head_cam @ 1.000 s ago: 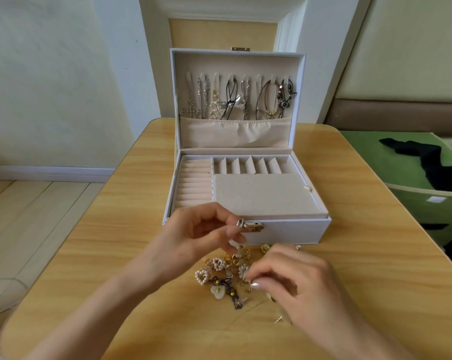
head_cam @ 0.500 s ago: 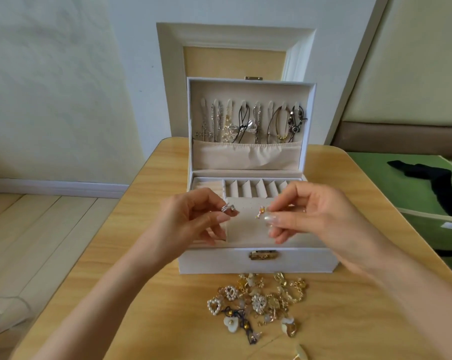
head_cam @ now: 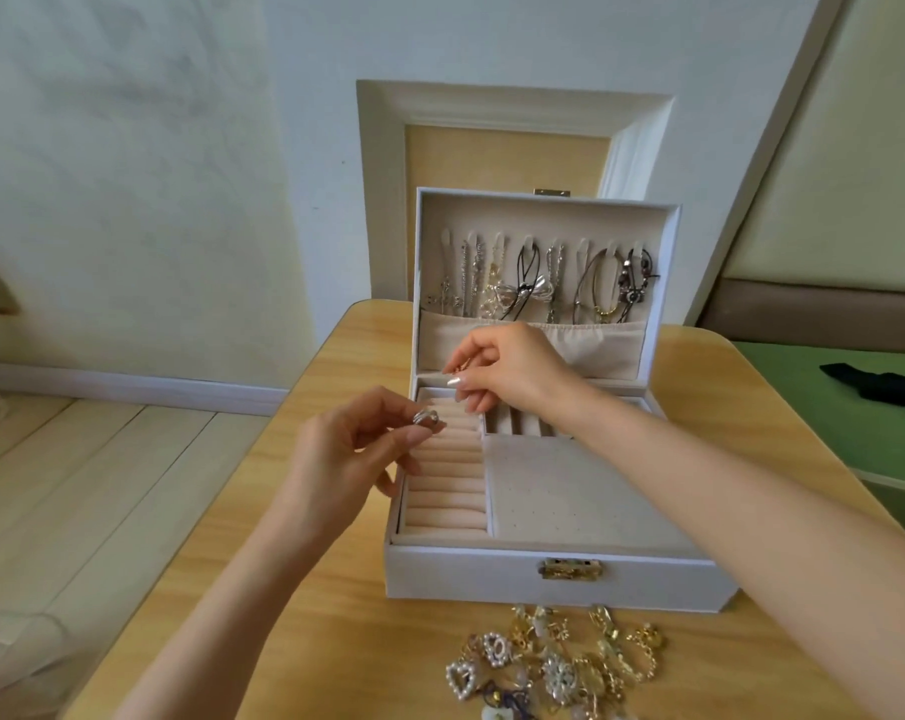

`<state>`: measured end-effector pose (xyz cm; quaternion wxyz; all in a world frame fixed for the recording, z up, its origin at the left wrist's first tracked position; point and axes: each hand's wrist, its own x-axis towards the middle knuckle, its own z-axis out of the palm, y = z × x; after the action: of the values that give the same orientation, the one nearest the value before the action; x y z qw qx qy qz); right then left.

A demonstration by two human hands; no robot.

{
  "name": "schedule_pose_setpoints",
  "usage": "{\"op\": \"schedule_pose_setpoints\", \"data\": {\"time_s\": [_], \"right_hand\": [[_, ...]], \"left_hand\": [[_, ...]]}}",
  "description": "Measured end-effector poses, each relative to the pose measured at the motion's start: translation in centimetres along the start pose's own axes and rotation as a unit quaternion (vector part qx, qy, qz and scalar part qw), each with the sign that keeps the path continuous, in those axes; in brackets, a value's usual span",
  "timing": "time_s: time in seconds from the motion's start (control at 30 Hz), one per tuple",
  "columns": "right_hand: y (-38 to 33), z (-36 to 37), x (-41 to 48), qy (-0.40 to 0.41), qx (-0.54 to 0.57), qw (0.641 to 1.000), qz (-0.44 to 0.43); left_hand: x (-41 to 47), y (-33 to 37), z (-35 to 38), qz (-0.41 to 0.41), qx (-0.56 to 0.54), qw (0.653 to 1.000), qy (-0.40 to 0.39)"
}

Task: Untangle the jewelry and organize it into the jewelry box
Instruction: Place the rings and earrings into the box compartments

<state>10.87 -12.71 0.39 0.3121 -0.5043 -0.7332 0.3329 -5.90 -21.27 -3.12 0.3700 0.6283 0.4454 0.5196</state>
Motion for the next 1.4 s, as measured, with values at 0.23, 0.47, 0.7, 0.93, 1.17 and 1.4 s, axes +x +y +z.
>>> {"op": "schedule_pose_setpoints", "data": {"time_s": [0.23, 0.47, 0.7, 0.93, 1.17, 1.4], "right_hand": [[0.2, 0.6, 1.0, 0.005, -0.052, 0.998, -0.037], [0.1, 0.4, 1.5, -0.027, -0.116, 0.991, -0.053], [0.6, 1.1, 1.4, -0.047, -0.202, 0.974, -0.09], [-1.1, -1.9, -1.1, -0.029, -0.034, 0.993, -0.105], [-0.5, 0.0, -3.5, -0.069, -0.047, 0.99, -0.113], [0.4, -0.2, -1.5, 0.003, -0.109, 0.985, -0.132]], "left_hand": [[0.3, -0.4, -0.1, 0.008, 0.097, 0.995, 0.039], [0.7, -1.2, -0.1, 0.002, 0.1, 0.994, 0.03], [1.0, -1.4, 0.2, 0.007, 0.112, 0.993, 0.033], [1.0, -1.6, 0.1, 0.014, 0.132, 0.99, 0.044], [1.0, -1.8, 0.6, 0.02, 0.143, 0.988, 0.061], [1.0, -1.4, 0.7, 0.033, 0.144, 0.984, 0.098]]}}
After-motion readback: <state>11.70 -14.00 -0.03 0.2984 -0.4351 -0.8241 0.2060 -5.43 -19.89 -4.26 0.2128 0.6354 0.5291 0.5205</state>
